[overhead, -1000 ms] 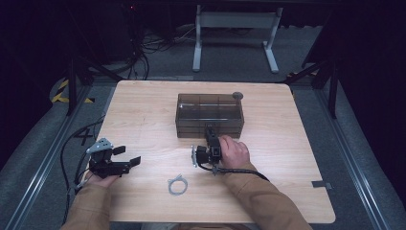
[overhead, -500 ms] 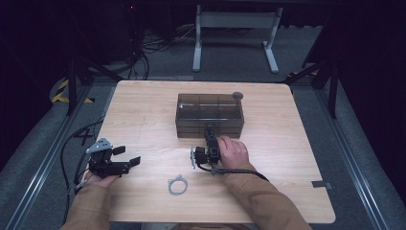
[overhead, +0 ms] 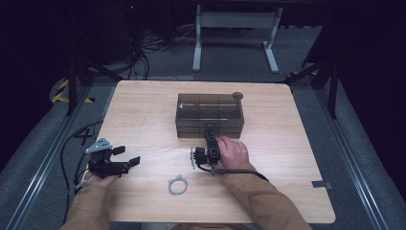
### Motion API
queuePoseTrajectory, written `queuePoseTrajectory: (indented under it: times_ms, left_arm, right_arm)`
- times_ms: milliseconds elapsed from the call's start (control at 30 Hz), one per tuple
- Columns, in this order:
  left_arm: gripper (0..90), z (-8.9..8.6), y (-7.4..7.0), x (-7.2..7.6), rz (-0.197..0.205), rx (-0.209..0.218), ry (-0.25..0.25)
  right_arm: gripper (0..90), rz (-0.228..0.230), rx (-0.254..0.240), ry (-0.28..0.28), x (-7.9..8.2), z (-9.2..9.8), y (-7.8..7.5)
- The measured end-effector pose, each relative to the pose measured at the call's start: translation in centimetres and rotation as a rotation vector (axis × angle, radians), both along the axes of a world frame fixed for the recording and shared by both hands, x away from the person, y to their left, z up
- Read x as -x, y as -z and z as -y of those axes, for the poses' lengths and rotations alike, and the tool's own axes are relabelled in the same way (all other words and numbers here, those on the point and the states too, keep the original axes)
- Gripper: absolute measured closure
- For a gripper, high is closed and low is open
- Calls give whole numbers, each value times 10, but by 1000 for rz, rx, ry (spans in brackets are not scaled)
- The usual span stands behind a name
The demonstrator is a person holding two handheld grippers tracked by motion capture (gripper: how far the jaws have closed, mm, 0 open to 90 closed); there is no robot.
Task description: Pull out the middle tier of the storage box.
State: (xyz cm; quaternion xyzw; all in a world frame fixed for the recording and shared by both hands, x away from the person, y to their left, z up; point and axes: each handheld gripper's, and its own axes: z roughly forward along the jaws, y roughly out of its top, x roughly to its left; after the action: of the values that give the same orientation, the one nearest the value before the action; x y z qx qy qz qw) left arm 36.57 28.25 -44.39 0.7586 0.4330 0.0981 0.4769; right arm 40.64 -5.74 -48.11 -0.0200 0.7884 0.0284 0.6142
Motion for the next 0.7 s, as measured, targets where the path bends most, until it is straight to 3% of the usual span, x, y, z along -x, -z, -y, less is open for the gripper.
queuePoseTrajectory:
  times_ms: [700]
  left_arm:
    - [148, 0, 0, -1, -4, -1, 1]
  right_arm:
    - [806, -18, 10, -3, 13, 1, -3]
